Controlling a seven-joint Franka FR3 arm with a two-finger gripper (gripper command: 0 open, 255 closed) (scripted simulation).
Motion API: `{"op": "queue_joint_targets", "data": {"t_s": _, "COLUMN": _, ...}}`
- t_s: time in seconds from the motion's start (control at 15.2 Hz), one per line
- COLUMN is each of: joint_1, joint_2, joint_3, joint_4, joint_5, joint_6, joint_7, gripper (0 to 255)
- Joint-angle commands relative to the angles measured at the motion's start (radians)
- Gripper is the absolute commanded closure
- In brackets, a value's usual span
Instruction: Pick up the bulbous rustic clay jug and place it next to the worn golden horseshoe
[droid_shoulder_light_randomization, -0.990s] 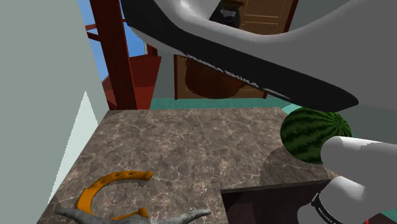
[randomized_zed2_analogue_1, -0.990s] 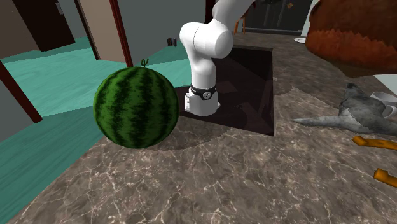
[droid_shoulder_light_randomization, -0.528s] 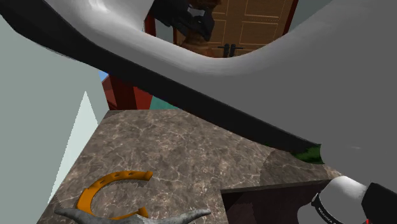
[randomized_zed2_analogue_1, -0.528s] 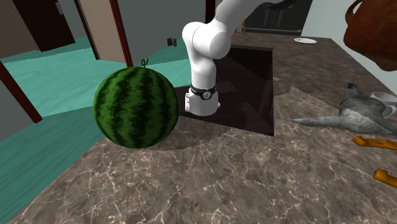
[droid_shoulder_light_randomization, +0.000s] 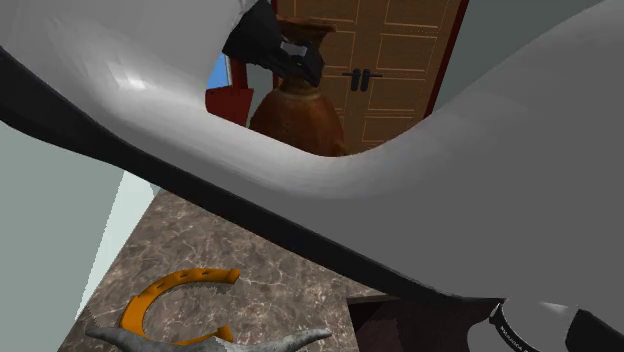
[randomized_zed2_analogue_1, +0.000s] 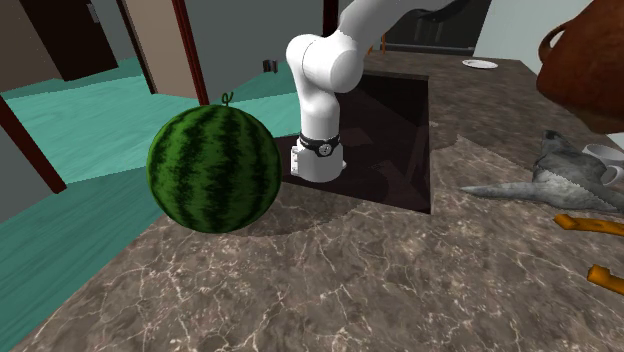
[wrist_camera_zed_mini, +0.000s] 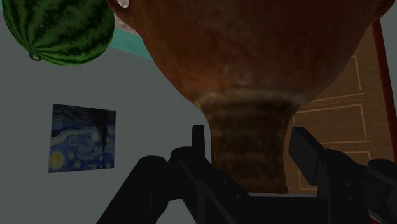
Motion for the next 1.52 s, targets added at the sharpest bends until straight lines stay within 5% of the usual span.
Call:
{"op": "queue_joint_targets", "data": {"t_s": 0.0, "joint_1": 0.025, "joint_2": -0.009, "joint_3": -0.004, "joint_4": -0.046, "joint_5": 0.003, "joint_6": 0.025, "joint_7": 0.014, "gripper": 255}}
{"op": "queue_joint_targets", "data": {"t_s": 1.45, "joint_1": 0.142, "joint_2": -0.106, "joint_3": 0.065, "joint_4": -0.338, "joint_5": 0.089, "joint_6": 0.201, "joint_7": 0.140, "gripper": 255}}
